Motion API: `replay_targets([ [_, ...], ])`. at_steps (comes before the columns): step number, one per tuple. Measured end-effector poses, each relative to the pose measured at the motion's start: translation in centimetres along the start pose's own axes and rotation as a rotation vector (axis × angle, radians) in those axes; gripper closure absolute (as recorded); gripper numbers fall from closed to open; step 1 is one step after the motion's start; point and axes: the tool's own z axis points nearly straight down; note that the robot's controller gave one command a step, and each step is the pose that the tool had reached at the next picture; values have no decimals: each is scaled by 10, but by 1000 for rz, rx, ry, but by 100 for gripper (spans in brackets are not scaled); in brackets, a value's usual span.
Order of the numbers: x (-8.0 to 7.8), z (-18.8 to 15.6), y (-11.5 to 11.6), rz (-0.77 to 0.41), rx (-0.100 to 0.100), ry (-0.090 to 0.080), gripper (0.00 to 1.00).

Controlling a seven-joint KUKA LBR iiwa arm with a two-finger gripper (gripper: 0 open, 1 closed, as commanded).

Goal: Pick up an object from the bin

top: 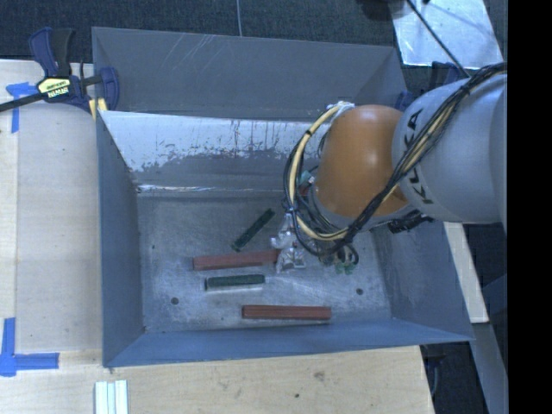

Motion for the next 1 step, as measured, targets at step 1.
replay_targets([
  [1, -9, -108, 9, -174, 0, -2, 100],
])
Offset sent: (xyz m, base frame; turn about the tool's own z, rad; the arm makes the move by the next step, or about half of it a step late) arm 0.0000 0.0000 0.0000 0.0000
